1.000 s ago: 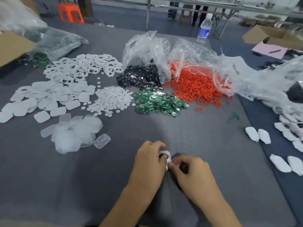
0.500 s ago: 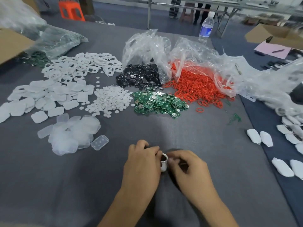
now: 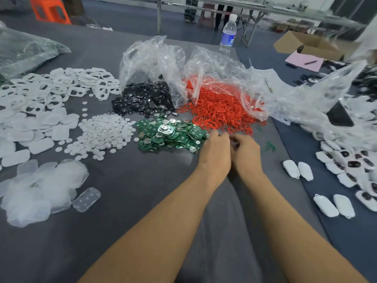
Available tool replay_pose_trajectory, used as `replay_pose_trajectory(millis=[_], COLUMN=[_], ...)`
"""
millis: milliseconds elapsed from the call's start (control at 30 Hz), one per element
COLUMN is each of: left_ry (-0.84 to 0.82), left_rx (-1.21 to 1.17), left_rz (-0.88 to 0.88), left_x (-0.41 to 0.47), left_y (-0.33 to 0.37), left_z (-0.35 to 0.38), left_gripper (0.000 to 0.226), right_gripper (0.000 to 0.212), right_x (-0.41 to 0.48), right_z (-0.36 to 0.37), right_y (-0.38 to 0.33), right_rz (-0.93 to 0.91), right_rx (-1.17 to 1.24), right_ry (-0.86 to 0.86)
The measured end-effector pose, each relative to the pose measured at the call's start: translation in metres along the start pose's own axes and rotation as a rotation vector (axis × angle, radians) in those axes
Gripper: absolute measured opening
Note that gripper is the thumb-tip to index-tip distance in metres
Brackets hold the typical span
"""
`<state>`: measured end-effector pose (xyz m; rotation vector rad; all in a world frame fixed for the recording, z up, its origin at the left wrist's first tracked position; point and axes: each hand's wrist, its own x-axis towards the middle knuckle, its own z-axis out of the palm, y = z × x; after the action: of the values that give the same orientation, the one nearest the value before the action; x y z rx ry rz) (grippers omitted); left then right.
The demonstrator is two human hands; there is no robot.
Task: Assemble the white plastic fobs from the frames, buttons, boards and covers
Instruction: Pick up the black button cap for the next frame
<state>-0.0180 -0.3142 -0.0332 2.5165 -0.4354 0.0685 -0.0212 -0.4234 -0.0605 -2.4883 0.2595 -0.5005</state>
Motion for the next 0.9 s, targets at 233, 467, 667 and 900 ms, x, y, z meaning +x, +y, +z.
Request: replay_pose_trajectory(millis=[233, 467, 667, 900], left_ry=[-0.061, -0.029, 0.018, -0.022], left_rx=[0.001, -0.519, -0.609, -0.794], left_rz=[0.035, 0.067, 0.078, -0.048], left_x=[0.027, -0.019, -0.096, -0.155], left_y=[-0.017, -0.042, -0.063, -0.08], left_z=[0.008, -0.018, -0.048, -0.066], left_gripper=[0.026, 0.008, 0.004, 0.011], right_gripper=[0.009, 0.021, 0.027, 0.024], right_x=[0.007, -0.047, -0.11, -0.157], right_z=[0.017, -0.025, -0.045, -0.035], right_y=[0.016, -0.002, -0.046, -0.073], right_rz=[0.017, 0.056, 0.076, 0.171], right_rx=[0.021, 0.543, 0.893, 1.008], right_ry=[0.062, -0.058, -0.238, -0.251])
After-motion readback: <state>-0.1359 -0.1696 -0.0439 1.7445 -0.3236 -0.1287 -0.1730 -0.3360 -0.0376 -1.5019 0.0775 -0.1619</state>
